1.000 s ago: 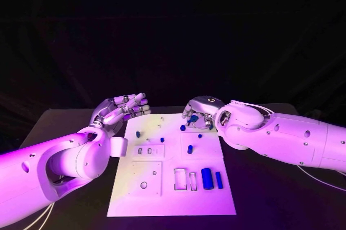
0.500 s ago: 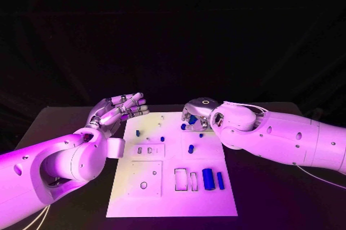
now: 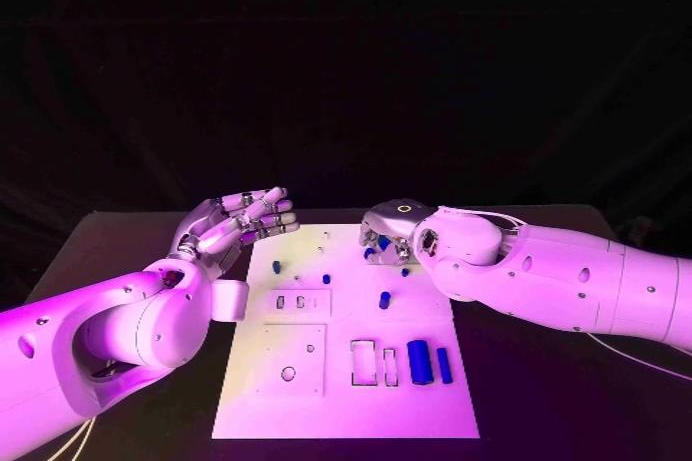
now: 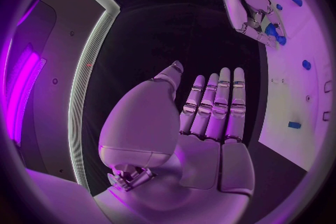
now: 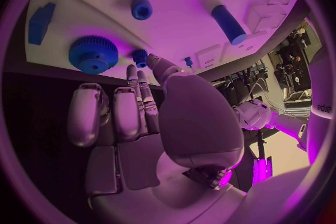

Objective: Assemble the parts on the task board

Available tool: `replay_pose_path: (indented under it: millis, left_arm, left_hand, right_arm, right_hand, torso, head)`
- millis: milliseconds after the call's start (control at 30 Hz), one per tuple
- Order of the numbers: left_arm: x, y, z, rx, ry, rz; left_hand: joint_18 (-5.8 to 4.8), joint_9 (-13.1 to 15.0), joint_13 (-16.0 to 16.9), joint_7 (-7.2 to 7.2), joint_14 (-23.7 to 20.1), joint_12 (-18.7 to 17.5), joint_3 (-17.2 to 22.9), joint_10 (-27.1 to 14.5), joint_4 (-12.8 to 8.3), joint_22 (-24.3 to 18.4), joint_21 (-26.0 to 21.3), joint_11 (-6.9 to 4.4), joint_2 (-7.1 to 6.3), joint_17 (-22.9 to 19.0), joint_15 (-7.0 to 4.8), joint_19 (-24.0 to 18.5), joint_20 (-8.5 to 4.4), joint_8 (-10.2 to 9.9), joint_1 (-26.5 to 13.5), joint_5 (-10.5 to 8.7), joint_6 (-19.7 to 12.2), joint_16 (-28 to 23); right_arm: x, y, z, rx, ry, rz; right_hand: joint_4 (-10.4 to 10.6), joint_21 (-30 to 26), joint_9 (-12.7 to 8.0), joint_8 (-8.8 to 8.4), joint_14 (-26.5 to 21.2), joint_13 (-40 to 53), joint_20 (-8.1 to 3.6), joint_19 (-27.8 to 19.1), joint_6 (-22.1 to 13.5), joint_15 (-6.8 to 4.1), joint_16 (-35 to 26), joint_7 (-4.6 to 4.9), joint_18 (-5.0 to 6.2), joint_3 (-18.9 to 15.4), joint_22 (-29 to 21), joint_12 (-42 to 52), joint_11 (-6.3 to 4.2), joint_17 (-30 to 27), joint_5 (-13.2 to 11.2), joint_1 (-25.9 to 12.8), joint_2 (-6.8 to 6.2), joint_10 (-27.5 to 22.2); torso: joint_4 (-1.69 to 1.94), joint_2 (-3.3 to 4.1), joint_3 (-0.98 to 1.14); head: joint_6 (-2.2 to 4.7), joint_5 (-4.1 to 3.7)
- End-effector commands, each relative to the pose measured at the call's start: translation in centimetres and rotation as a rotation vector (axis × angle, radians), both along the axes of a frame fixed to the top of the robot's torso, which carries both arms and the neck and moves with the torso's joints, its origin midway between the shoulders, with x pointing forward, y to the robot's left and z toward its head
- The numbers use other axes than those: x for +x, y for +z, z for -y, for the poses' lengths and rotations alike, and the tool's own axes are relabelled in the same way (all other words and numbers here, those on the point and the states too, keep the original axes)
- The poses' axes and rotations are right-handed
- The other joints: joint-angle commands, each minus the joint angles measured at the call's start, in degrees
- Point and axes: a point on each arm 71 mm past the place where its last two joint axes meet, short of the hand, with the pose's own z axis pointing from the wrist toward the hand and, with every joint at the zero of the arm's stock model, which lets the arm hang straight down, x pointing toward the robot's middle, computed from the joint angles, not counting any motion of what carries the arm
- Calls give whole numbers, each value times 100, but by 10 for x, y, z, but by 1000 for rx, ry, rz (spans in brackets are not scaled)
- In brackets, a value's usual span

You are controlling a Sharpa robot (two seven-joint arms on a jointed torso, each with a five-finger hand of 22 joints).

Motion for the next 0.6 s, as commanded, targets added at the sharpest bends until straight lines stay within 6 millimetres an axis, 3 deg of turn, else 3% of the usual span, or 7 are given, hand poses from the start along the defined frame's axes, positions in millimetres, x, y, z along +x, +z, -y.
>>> replay_pose_path:
  millis: [33, 367, 600]
  left_arm:
    - [-2, 3, 3, -13, -29, 9]
    - [-2, 4, 2, -12, -27, 10]
    - [-1, 4, 1, -10, -26, 9]
  left_hand:
    - [65, 0, -4, 120, 34, -16, -23, 15, -23, 8, 21, 24, 22, -2, -11, 38, 16, -22, -42, -11, 16, -39]
    - [65, 0, -4, 120, 34, -16, -23, 15, -23, 8, 21, 24, 22, -2, -11, 38, 16, -22, -42, -11, 16, -39]
    - [64, 0, -4, 121, 33, -21, -26, 14, -25, 7, 23, 25, 24, -3, -9, 38, 16, -26, -44, -10, 15, -44]
  right_arm:
    - [0, -1, -1, -31, -4, 0]
    - [1, -3, 0, -54, -16, -3]
    - [1, -2, 0, -57, -16, 5]
  right_hand:
    - [1, 39, 9, -9, 301, 2, 14, 43, 12, 53, 38, 4, -43, 36, 23, 17, 4, 15, 38, 45, 3, 30]
    - [2, 163, 22, 8, 296, 0, 15, 76, 58, 44, 97, -6, -64, 98, 194, 32, -6, 63, 39, 70, 20, 61]
    - [-47, 291, 41, 30, 290, 6, 5, 110, 123, 27, 157, -24, -87, 224, 370, 67, -32, 107, 33, 163, 67, 148]
  torso:
    - [28, 38, 4]
    - [53, 89, 3]
    - [66, 115, 3]
  head:
    - [2, -16]
    - [24, -60]
    - [41, -50]
